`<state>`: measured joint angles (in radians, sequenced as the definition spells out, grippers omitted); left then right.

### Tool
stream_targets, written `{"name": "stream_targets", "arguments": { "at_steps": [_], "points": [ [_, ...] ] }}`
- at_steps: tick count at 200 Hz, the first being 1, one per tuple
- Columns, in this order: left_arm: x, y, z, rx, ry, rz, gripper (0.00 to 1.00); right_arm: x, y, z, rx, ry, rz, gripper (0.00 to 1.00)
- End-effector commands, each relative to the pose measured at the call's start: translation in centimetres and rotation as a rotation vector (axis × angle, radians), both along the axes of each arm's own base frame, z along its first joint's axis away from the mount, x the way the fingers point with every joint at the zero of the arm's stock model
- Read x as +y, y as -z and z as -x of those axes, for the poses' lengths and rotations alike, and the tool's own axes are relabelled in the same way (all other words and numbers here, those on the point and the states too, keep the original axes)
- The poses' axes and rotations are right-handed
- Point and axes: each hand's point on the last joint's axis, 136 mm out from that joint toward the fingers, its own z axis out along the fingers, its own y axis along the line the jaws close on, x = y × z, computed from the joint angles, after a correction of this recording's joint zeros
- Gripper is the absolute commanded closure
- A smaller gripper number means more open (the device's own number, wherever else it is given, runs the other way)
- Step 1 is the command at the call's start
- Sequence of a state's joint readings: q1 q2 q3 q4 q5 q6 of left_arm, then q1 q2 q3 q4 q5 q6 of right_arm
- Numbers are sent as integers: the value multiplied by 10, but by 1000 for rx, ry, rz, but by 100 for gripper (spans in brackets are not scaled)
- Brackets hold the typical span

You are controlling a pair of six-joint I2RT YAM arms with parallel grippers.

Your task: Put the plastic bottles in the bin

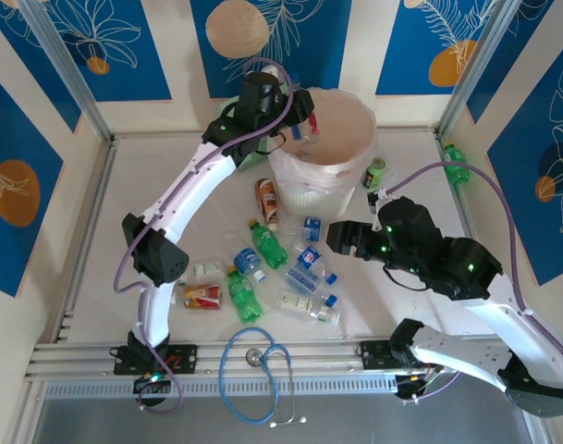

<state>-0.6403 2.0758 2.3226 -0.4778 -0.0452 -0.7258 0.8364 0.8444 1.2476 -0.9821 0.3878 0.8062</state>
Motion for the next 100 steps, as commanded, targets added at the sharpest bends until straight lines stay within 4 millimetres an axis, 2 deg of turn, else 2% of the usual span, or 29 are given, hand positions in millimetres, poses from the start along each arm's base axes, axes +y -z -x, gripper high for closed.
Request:
{"name": "stream_targets", "arguments": {
  "at_steps": [1,35,49,74,100],
  "points": [
    [-3,-17,3,-29,5,0,48,-12,3,3,9,39,11,19],
    [-6,8,3,33,4,-41,47,-14,5,2,10,49,17,19],
    [-9,14,3,42,11,-50,43,-12,6,2,11,48,12,19],
    [-14,17,4,41,21,-54,33,-11,7,2,16,42,13,19],
    [-16,8,7,10,24,-60,27,-13,7,2,15,45,19,19]
  ]
}}
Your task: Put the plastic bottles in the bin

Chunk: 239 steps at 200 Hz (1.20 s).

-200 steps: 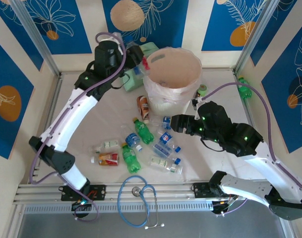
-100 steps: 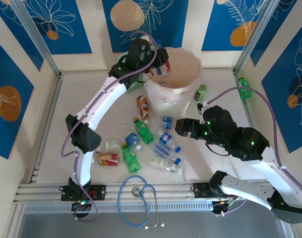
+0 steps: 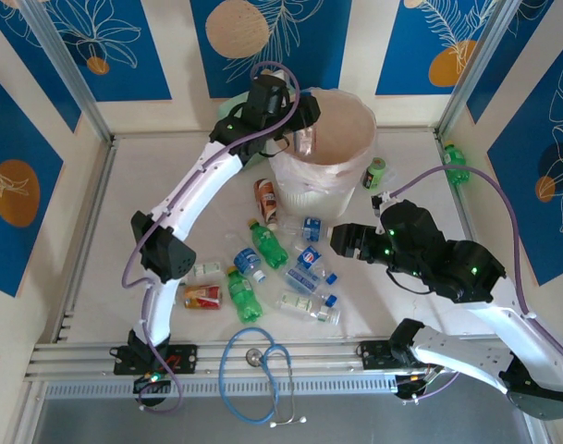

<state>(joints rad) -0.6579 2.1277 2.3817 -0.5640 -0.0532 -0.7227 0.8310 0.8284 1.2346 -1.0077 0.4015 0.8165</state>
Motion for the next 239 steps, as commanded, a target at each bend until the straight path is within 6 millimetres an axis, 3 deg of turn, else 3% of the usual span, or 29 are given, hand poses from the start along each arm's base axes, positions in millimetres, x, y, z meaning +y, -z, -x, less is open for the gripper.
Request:
{"name": "stream_targets", "arguments": {
  "at_steps": [1,64,86,109,133,164,183,212,239],
  "points": [
    [-5,-16,5,-51,14,-7,27,-5,1,0,1,23,3,19],
    [11,-61,27,-144,-8,-27,26,0,-1,-2,-8,3,-7,18],
    [40,-73,44,-158,-66,-68,27,8,-1,-1,-2,-33,-12,18],
    [86,-76,70,-174,-155,-115,26,24,1,0,-1,-103,-18,18],
    [142,-56,98,-129,-257,-145,25,43,5,1,0,-175,-3,18],
    [207,-12,142,-17,-335,-202,25,62,10,2,9,-242,29,18],
    [239,22,174,64,-372,-268,25,71,25,8,42,-288,58,16],
    [261,70,211,185,-378,-311,26,68,73,19,155,-281,196,15],
    [266,107,227,267,-374,-319,27,78,119,36,262,-310,296,18]
  ]
}}
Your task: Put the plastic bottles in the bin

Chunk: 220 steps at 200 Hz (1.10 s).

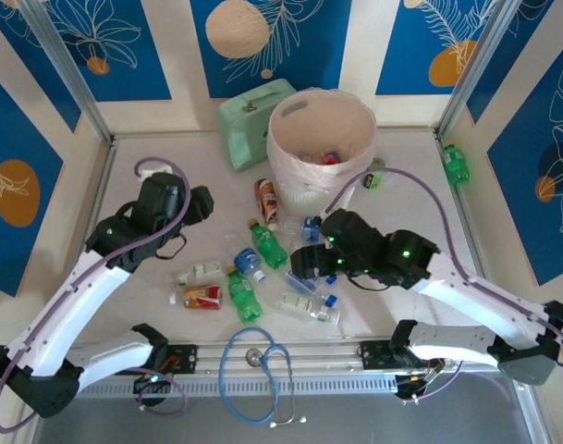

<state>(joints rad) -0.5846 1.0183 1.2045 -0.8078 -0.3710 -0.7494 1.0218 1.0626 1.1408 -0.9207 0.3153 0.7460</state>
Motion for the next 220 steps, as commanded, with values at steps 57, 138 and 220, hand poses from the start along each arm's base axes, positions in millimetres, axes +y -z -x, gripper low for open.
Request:
{"name": "stream_targets", "arguments": {
  "at_steps": [57,138,220],
  "points": [
    [21,85,8,203,-96,-13,26,77,84,37,163,-175,181,22],
    [59,124,31,308,-205,13,22,134,144,51,310,-247,411,20],
    [70,139,38,331,-261,15,21,140,175,44,398,-222,489,21]
  ]
}}
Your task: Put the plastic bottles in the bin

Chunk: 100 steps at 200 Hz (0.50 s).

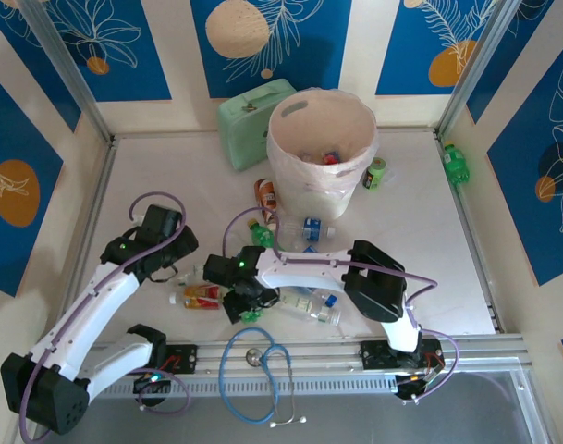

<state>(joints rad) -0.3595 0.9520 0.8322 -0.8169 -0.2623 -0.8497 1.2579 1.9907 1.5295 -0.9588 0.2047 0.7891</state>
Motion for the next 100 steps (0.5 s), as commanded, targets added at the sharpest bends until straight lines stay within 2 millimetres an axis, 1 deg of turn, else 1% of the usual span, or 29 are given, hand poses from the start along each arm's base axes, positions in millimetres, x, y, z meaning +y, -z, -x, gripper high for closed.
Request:
{"name": "stream_targets", "arguments": {
  "at_steps": [1,63,79,100],
  "points": [
    [6,3,5,7,-38,11,21,-1,3,1,43,13,21,21],
    [9,12,9,36,-58,5,19,1,19,-3,103,30,38,24],
    [9,16,10,45,-68,10,19,-1,22,-4,113,41,37,28],
    [9,20,12,54,-75,15,19,-1,17,-6,97,42,21,33]
  ]
}}
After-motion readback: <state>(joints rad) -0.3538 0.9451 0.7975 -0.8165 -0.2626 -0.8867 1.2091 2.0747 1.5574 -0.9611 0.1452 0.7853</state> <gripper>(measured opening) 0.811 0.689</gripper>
